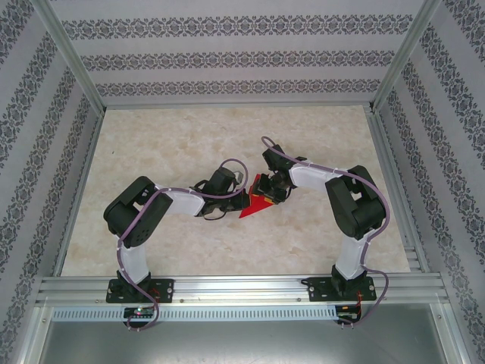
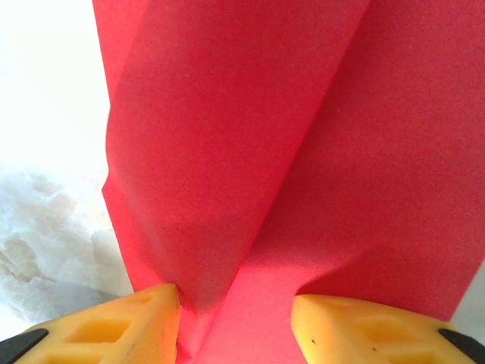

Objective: Fold a paper plane with a square sheet of paper (pick it up from the middle)
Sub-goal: Fourth fold the wing at the center of the table.

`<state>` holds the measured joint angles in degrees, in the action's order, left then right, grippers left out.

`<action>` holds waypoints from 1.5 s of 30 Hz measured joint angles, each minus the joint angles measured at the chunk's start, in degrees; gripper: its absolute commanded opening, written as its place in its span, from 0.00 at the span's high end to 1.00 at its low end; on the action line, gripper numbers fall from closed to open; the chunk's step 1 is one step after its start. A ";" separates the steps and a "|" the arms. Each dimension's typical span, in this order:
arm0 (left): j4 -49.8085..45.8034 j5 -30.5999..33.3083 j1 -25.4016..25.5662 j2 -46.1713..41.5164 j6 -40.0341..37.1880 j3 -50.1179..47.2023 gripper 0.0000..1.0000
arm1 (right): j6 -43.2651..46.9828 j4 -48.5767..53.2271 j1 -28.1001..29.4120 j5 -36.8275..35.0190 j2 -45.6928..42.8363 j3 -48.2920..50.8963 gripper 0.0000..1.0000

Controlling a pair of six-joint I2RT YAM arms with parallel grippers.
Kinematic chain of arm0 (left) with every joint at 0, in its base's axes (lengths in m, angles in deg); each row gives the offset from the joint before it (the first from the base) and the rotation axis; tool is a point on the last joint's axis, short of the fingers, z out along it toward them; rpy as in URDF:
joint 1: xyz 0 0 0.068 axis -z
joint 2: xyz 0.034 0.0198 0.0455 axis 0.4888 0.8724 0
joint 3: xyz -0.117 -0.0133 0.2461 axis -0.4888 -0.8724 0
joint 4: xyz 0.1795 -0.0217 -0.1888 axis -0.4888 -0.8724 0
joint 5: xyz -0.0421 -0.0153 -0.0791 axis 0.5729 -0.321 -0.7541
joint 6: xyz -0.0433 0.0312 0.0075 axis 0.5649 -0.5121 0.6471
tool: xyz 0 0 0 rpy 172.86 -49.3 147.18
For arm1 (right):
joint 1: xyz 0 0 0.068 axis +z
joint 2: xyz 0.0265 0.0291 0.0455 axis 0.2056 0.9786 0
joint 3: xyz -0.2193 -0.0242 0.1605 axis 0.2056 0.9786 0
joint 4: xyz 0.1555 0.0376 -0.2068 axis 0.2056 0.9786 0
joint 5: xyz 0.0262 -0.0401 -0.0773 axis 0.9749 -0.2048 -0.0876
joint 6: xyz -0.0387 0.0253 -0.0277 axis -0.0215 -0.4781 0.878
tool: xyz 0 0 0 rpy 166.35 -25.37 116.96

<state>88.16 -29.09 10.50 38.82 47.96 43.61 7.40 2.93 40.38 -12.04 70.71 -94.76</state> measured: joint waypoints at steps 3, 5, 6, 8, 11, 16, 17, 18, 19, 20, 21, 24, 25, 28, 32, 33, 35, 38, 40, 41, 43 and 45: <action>-0.20 0.11 0.00 0.00 0.00 0.02 1.00 | -0.15 -0.07 -0.02 0.17 -0.44 0.07 0.51; -0.39 0.11 0.00 0.00 -0.02 0.09 1.00 | -0.15 -0.52 -0.04 0.35 -1.33 0.28 0.51; -0.52 0.11 0.00 0.00 -0.02 0.17 1.00 | -0.11 -0.94 -0.13 0.44 -1.86 0.63 0.51; -0.92 0.13 0.00 0.11 -0.04 0.42 1.00 | 0.07 -1.73 -0.13 0.61 -2.69 1.22 0.51; -1.55 0.11 0.00 0.24 -0.17 0.76 1.00 | 0.55 -1.68 -0.50 0.42 -4.63 2.29 0.50; -1.70 0.09 0.00 0.35 -0.55 0.83 1.00 | 1.88 -2.49 -2.05 1.03 -12.31 3.80 0.56; -1.73 0.09 0.00 0.39 -0.57 0.90 1.00 | 2.34 -3.34 -2.32 1.60 -14.01 3.98 0.60; -1.75 0.07 0.00 0.42 -0.70 0.92 1.00 | 2.84 -4.31 -2.40 2.27 -15.30 4.07 0.65; -1.77 0.07 0.00 0.44 -0.79 0.92 1.00 | 3.52 -5.11 -2.40 2.86 -15.93 4.17 0.71; -1.79 0.07 0.00 0.44 -0.96 0.92 1.00 | 4.13 -6.03 -2.38 3.54 -16.22 4.31 0.76; -1.90 0.07 0.00 0.44 -1.14 0.98 1.00 | 4.59 -7.06 -2.38 4.50 -16.09 4.50 0.81; -2.29 0.04 0.00 0.48 -1.49 1.20 1.00 | 5.64 -9.16 -2.36 6.88 -14.23 5.49 0.91; -2.38 0.07 0.00 0.48 -1.57 1.27 1.00 | 5.90 -9.64 -2.27 7.54 -13.25 5.62 0.92; -2.75 0.07 0.00 0.52 -1.60 1.49 1.00 | 6.38 -11.06 -1.86 9.20 -9.84 5.66 0.95; -3.19 0.07 0.00 0.52 -1.57 1.68 1.00 | 6.64 -11.89 -1.07 10.23 -6.80 5.73 0.97; -3.23 0.07 0.00 0.52 -1.57 1.68 1.00 | 6.75 -12.15 -0.87 10.47 -6.29 5.77 0.97; -3.63 0.09 0.00 0.55 -1.57 1.92 1.00 | 6.78 -12.81 -0.74 10.82 -5.40 5.84 0.98; -4.33 0.09 0.00 0.59 -1.57 2.32 1.00 | 6.97 -14.43 -0.76 11.02 -4.31 6.73 0.98; -4.74 0.09 0.00 0.59 -1.55 2.49 1.00 | 7.37 -14.91 -0.76 10.97 -3.82 7.52 0.98; -4.92 0.09 0.00 0.61 -1.55 2.60 1.00 | 7.72 -15.17 -0.76 10.95 -3.54 7.85 0.98; -5.27 0.09 0.00 0.63 -1.55 2.78 1.00 | 8.09 -16.33 -0.85 10.93 -2.93 8.44 0.98; -5.38 0.09 0.00 0.63 -1.55 2.80 1.00 | 8.44 -17.33 -1.18 11.21 -2.58 8.83 0.98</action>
<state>82.78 -29.00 10.50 39.45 46.40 46.41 15.83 -14.40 39.19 -0.83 68.13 -85.93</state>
